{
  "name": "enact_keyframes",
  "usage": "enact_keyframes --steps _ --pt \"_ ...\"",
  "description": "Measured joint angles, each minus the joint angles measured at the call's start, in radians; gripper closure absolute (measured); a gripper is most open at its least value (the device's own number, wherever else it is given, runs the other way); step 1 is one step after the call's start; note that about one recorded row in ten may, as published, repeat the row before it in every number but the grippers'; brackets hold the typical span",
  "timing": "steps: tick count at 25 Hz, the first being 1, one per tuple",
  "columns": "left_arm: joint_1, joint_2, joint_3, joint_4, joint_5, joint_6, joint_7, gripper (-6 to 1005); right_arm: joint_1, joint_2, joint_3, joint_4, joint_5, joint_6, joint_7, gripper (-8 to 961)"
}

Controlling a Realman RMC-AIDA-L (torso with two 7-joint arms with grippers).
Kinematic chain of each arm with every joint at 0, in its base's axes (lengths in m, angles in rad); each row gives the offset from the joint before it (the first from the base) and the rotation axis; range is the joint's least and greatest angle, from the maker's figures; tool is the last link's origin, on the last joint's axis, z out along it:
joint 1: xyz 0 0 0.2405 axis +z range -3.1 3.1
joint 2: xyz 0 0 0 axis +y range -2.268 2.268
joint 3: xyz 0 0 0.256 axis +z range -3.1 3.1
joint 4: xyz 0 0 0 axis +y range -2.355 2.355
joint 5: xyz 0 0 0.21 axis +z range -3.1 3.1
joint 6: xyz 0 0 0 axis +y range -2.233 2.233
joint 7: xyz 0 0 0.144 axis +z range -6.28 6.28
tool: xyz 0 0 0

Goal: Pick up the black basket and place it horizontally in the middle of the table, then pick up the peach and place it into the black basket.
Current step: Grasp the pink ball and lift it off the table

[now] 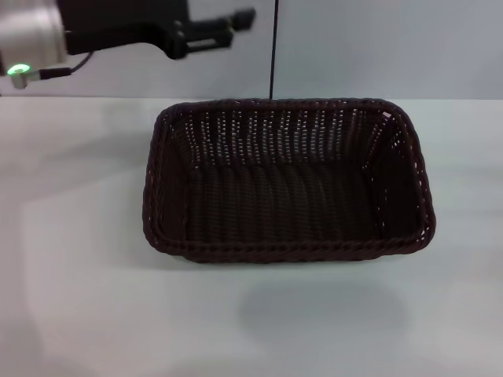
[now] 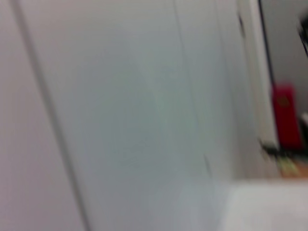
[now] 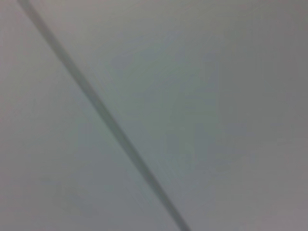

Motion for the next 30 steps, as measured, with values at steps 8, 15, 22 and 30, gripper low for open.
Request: enact_keyframes --steps 8,15,22,30 --pt "0.116 -0.002 0.007 -0.138 -0.320 0.020 0.177 301 -0.037 -0.041 0.000 -0.371 -0.484 0.005 0.439 429" --pt "0.153 -0.001 0.010 -0.279 -0.451 0.096 0.267 301 0.053 -0.122 0.007 -0.725 -1.051 -0.093 1.015 429" --pt "0.154 -0.001 0.007 -0.353 -0.467 0.144 0.285 302 0.267 -0.190 -0.008 -0.838 -1.502 -0.249 1.328 429" --pt "0.152 -0.002 0.006 -0.394 -0.471 0.160 0.298 302 0.385 -0.197 -0.117 -0.740 -1.610 -0.147 1.354 429"
